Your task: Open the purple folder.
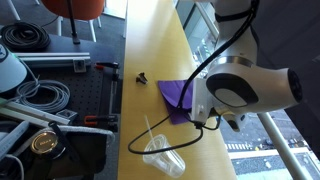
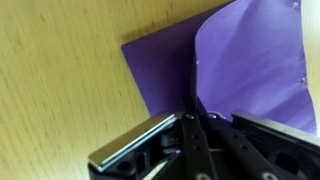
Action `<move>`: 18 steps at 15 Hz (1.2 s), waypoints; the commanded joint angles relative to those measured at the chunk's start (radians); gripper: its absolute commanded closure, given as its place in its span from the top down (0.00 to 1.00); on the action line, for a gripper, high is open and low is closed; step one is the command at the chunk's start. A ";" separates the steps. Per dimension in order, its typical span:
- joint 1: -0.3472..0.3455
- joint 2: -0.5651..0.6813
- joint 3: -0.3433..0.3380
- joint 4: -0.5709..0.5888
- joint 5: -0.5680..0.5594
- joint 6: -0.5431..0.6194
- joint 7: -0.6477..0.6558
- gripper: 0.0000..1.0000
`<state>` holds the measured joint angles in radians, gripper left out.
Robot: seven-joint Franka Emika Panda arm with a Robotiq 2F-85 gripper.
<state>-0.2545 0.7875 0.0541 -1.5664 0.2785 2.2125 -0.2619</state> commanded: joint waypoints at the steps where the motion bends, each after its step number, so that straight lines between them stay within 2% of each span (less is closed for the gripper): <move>1: 0.016 -0.080 -0.017 -0.046 -0.020 -0.021 0.029 0.00; 5: 0.047 -0.176 -0.033 -0.139 -0.056 0.004 0.042 0.00; 7: 0.080 -0.242 -0.059 -0.213 -0.114 0.030 0.058 0.00; 12: 0.157 -0.387 -0.137 -0.344 -0.341 0.112 0.123 0.00; 18: 0.220 -0.528 -0.226 -0.408 -0.675 0.219 0.265 0.00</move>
<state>-0.0823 0.3582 -0.1241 -1.9058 -0.2526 2.3796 -0.0767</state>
